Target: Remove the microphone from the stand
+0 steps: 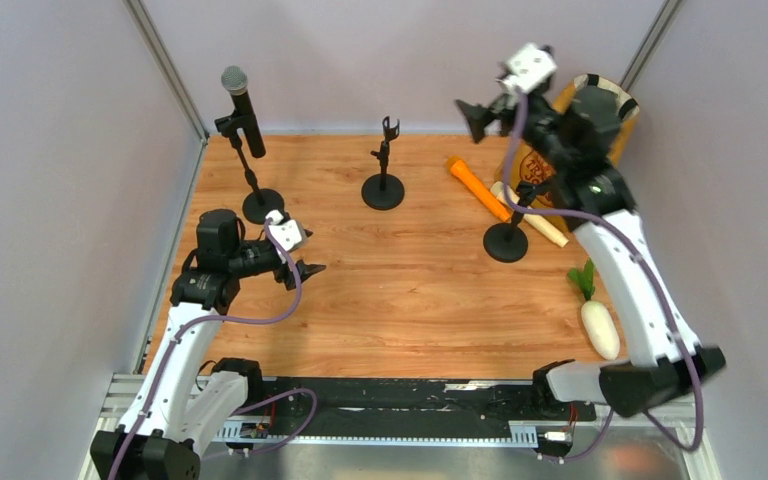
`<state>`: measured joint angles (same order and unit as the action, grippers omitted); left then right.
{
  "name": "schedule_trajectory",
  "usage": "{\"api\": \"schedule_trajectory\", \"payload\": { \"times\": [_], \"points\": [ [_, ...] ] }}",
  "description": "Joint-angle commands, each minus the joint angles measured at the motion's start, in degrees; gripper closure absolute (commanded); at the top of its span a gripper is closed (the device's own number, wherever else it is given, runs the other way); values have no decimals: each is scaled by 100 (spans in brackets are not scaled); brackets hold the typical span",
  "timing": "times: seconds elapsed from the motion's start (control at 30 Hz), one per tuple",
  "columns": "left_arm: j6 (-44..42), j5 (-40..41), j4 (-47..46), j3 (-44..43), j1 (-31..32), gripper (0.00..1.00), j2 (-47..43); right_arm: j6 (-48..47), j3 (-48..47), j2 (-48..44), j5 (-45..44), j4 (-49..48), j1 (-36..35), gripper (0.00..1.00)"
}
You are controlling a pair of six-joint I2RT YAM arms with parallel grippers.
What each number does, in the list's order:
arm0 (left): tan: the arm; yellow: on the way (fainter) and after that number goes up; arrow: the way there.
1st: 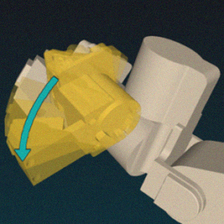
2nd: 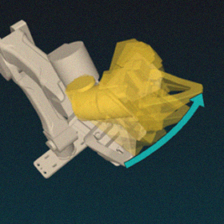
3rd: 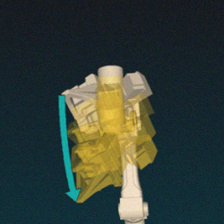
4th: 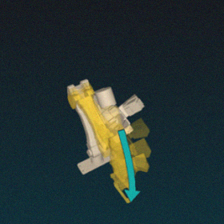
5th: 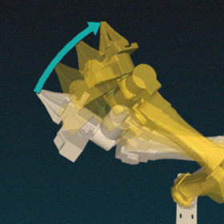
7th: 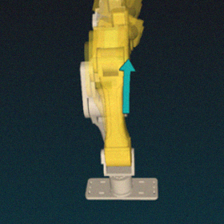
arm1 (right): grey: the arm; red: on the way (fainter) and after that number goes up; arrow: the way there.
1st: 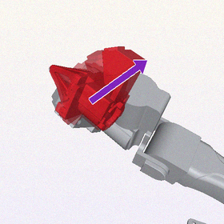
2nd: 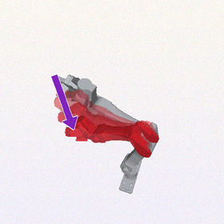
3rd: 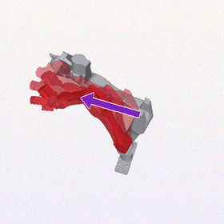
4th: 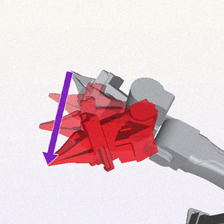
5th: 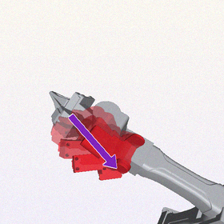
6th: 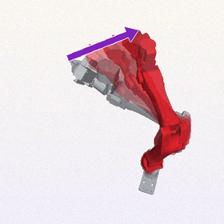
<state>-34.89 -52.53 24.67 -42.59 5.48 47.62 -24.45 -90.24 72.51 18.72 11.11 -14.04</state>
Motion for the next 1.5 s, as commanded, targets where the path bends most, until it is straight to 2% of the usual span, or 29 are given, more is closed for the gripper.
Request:
{"api": "schedule_trajectory", "payload": {
  "times": [0.0, 0.1, 0.23, 0.43, 0.53, 0.6, 0.73, 0.83, 1.03, 1.13, 1.27, 1.47],
  "points": [
    [-210, -446, 107, -241, -9, 20, -43, -632, 673, -350, 814, 1308, 1373, 0],
    [-242, -465, 207, -322, 80, 20, -32, -541, 1023, -618, 1101, 1777, 2434, 0],
    [-321, -443, 293, -354, 199, 20, -49, -902, 2070, -1171, 2193, 2231, 3446, 0],
    [-419, -458, 370, -347, 289, 20, -16, -2225, 3721, -2270, 3230, 2366, 3688, 0],
    [-444, -472, 419, -351, 302, 20, -15, -2706, 4408, -2505, 3661, 2138, 3683, 0],
    [-449, -477, 424, -355, 298, 20, -4, -2532, 4810, -2430, 3784, 1544, 3687, 0],
    [-432, -482, 424, -355, 297, 19, -19, -1349, 5484, -1919, 3493, -352, 3685, 0],
    [-457, -449, 460, -356, 296, 19, -26, -996, 5789, -1400, 3630, -1289, 3683, 2],
    [-501, -408, 520, -381, 299, 19, -23, 275, 6390, -440, 3765, -3944, 3675, 6],
    [-522, -376, 517, -377, 301, 19, -16, 641, 6435, 226, 3835, -4969, 3615, 12],
    [-537, -292, 494, -350, 301, 19, 10, 1321, 6158, 891, 3698, -5902, 3505, 18],
    [-576, -180, 480, -338, 299, 19, 43, 1321, 5806, 1334, 3490, -5982, 3046, 20]
  ]
}}
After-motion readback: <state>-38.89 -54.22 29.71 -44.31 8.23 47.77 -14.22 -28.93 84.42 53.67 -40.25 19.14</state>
